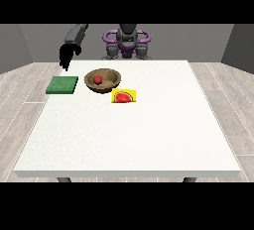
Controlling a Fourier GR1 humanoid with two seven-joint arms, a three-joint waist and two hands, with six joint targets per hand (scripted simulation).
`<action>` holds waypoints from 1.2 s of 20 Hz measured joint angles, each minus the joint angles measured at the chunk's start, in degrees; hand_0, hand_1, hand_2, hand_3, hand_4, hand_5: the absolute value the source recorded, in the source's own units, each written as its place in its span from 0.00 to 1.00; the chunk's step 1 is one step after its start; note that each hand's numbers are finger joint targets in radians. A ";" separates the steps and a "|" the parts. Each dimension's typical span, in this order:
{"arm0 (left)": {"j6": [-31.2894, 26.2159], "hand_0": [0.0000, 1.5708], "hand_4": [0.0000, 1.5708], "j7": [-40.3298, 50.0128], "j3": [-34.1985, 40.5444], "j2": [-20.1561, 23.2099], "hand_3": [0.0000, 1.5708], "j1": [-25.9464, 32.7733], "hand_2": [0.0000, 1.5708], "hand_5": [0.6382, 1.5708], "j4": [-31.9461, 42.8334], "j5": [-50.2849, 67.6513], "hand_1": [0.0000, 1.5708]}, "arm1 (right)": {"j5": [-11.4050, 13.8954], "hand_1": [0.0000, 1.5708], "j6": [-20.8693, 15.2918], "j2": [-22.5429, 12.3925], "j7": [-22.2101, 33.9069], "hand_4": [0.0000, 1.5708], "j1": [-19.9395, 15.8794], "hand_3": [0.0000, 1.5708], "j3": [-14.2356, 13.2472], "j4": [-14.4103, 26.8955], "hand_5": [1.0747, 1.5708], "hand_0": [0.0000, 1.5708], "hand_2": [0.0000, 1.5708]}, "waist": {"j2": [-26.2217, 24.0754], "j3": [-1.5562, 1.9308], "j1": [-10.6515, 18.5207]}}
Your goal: Pick the cup and pour the ball into the bowl, then pick the bowl and place it on the pad
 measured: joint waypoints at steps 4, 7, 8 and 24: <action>-8.53 0.00 0.67 -0.88 5.52 5.54 0.00 -0.42 0.00 0.99 -0.35 7.93 0.00 | -0.04 0.00 -0.78 1.54 -3.82 0.47 -0.92 0.00 -0.60 2.64 0.99 0.00 0.00 | 3.87 0.19 1.72; -13.13 0.00 0.63 -1.30 8.26 9.08 0.00 0.21 0.00 0.99 -0.54 11.73 0.00 | 0.14 0.00 -0.77 2.69 -7.47 0.44 -1.66 0.00 -0.74 5.65 0.99 0.00 0.00 | 6.36 0.25 1.98; -13.89 0.00 0.62 -1.48 8.90 9.77 0.00 1.03 0.00 0.98 -0.70 12.52 0.00 | 0.49 0.00 -0.81 3.08 -8.25 0.41 -2.33 0.00 -0.30 6.70 0.98 0.00 0.00 | 6.57 0.26 1.68; -19.08 0.00 0.65 1.89 14.42 18.56 0.00 4.94 0.00 0.97 -7.26 21.52 0.00 | 1.41 0.00 0.97 2.62 -21.95 0.28 -11.35 0.00 -0.30 24.40 0.95 0.00 0.00 | 11.70 -0.28 0.23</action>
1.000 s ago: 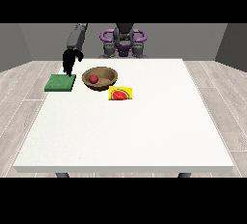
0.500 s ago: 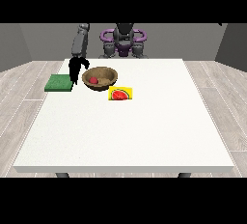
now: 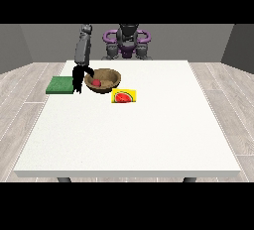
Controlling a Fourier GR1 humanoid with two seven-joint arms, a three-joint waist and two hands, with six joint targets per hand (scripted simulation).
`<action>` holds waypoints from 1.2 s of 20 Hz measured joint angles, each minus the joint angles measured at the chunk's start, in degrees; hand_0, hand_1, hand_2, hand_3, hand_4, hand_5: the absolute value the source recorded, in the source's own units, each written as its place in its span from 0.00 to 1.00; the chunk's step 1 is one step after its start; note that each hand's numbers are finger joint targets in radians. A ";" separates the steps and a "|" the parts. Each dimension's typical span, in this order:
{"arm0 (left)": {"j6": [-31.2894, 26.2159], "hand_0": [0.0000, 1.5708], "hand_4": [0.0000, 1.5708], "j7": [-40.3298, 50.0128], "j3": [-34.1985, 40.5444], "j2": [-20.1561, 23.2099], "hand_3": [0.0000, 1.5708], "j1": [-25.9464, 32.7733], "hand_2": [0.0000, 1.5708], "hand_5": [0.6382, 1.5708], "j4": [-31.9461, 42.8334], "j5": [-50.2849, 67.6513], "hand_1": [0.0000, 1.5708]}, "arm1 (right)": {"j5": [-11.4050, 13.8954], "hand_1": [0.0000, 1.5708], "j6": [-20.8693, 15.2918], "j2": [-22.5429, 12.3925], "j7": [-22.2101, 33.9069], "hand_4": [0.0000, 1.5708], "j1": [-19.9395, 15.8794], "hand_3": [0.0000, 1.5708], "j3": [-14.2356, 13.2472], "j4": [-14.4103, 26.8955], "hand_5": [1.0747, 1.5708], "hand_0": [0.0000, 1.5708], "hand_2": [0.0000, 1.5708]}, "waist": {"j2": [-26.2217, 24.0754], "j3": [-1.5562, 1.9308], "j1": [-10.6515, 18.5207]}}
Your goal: Pick the cup and pour the ball into the bowl, then pick the bowl and place it on the pad
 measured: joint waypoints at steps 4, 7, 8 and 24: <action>-0.92 0.00 0.65 -0.91 0.89 1.21 0.00 1.82 0.00 0.96 -0.62 0.99 0.00 | 0.40 0.00 -0.10 0.11 -1.68 0.27 -1.17 0.00 0.62 1.46 0.95 0.00 0.00 | 0.54 -0.18 -0.55; -0.69 0.00 0.65 0.00 1.41 2.45 0.00 1.29 0.00 0.96 -0.61 1.65 0.00 | 0.99 0.00 -1.31 1.34 -2.87 0.29 -2.37 0.00 1.38 2.13 0.96 0.00 0.00 | 0.44 -0.24 -1.28; -0.97 0.00 0.65 0.03 1.75 2.88 0.00 1.59 0.00 0.97 -0.39 2.01 0.00 | 1.17 0.00 -1.82 1.57 -2.65 0.30 -2.73 0.00 1.63 2.36 0.96 0.00 0.00 | 0.16 -0.19 -1.35; -3.89 0.00 0.74 -0.28 4.31 5.77 0.00 1.71 0.00 0.95 -0.97 6.39 0.00 | 4.10 1.00 -14.42 -0.15 -3.36 0.63 0.70 0.82 2.81 -0.48 0.94 1.00 1.00 | 1.81 -1.30 1.82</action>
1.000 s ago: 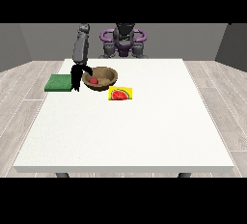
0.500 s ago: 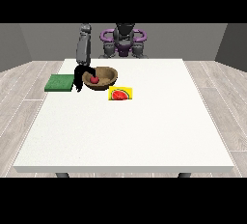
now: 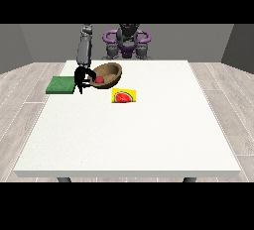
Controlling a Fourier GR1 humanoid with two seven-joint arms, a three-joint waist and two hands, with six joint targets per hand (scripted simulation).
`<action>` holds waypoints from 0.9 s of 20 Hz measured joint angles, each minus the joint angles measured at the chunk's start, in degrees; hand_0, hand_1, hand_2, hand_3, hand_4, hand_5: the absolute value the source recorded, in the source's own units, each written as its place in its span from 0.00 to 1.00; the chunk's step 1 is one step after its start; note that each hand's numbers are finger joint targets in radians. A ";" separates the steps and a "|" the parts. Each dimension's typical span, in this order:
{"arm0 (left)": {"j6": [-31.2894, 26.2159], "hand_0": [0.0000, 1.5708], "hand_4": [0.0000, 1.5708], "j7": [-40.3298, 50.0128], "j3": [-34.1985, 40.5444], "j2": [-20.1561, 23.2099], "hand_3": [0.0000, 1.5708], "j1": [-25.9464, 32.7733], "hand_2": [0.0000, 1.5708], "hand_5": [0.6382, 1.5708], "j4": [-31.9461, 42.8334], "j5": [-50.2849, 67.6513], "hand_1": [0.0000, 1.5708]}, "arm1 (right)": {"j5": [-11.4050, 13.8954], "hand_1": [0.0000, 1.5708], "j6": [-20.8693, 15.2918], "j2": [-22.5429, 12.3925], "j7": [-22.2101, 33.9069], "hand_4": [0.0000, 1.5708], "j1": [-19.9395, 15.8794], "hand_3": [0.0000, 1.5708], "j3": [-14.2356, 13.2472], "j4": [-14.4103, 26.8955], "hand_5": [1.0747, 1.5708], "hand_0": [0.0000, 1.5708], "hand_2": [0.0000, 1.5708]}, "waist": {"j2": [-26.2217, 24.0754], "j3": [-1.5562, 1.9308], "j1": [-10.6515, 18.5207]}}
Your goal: Pick the cup and pour the ball into the bowl, then pick the bowl and place it on the pad
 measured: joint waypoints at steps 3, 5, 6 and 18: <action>-0.23 0.00 0.76 0.11 -0.13 -0.27 0.00 0.88 0.00 0.95 0.85 0.00 0.00 | 0.69 1.00 -1.94 -0.69 4.07 0.64 0.33 0.79 1.33 -0.96 0.95 1.00 1.00 | -1.20 0.69 0.21; -0.41 0.00 0.76 -0.38 0.43 0.07 0.00 1.46 0.00 0.95 2.33 -0.09 0.00 | 1.19 1.00 -3.05 -1.15 8.24 0.65 0.08 0.71 2.62 -1.88 0.95 1.00 1.00 | -1.95 1.21 -0.31; -0.44 0.00 0.76 -0.37 0.71 0.37 0.00 1.80 0.00 0.95 3.13 -0.18 0.00 | 1.16 1.00 -2.85 -1.56 10.77 0.65 -0.11 0.68 3.29 -2.32 0.97 1.00 1.00 | -2.49 1.54 -0.63; -1.87 0.00 0.77 -6.46 3.23 2.68 0.00 8.71 0.00 0.97 10.97 -2.72 0.00 | 5.98 1.00 0.96 -20.64 36.37 0.68 -5.08 0.43 6.08 -4.96 0.99 1.00 1.00 | -7.15 1.75 -8.35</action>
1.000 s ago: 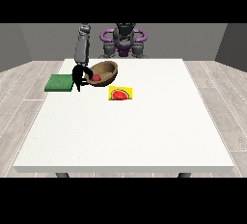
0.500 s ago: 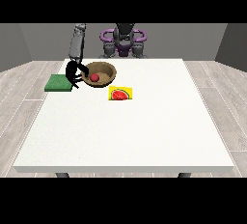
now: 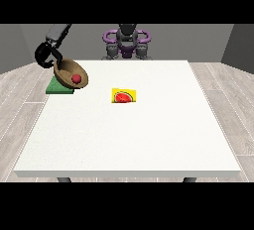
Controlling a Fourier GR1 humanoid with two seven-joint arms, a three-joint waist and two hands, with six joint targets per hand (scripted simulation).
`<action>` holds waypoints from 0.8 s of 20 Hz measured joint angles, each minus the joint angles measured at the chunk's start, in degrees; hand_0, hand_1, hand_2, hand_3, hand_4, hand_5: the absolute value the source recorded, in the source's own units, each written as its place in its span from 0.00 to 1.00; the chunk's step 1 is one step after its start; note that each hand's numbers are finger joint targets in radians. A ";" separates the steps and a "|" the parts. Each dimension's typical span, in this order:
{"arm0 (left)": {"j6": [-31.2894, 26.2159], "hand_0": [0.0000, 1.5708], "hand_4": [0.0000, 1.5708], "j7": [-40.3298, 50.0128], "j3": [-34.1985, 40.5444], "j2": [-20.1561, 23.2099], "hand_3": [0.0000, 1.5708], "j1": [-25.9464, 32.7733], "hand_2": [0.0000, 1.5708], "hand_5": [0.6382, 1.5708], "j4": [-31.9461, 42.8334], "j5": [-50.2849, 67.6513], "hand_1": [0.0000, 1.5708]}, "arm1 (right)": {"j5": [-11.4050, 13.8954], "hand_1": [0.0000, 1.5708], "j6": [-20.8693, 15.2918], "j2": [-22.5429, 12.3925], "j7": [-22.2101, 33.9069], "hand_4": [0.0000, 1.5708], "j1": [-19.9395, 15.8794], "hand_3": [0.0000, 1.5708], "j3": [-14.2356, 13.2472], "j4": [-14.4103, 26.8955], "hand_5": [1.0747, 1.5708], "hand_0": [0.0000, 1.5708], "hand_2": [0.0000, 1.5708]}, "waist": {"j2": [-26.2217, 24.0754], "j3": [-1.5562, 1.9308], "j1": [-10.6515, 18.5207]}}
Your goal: Pick the cup and pour the ball into the bowl, then pick the bowl and place it on the pad
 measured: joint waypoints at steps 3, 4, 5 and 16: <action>-0.44 0.00 0.77 -0.62 0.80 1.27 0.00 0.67 0.00 0.97 1.43 0.41 0.00 | -0.78 1.00 2.19 -2.65 2.01 0.68 -0.99 0.43 -1.20 -0.01 0.99 1.00 1.00 | -0.06 0.04 -1.17; -0.92 0.00 0.77 -1.31 1.17 1.86 0.00 1.34 0.00 0.98 2.28 0.43 0.00 | -0.72 1.00 2.50 -2.82 2.17 0.68 -0.83 0.43 -1.19 -0.47 0.99 1.00 1.00 | -0.15 0.05 -1.59; -0.72 0.00 0.77 -1.97 1.28 2.09 0.00 1.44 0.00 0.97 2.69 0.28 0.00 | -0.79 1.00 3.14 -3.52 2.64 0.68 -1.26 0.43 -1.41 -0.63 0.99 1.00 1.00 | 0.20 0.07 -1.98; -2.34 0.00 0.77 -8.28 2.05 3.57 0.00 3.21 0.00 0.98 4.01 0.95 0.00 | -2.92 1.00 5.73 -4.78 -2.31 0.67 -1.77 0.29 -5.85 3.93 1.00 1.00 1.00 | 5.85 0.11 -1.01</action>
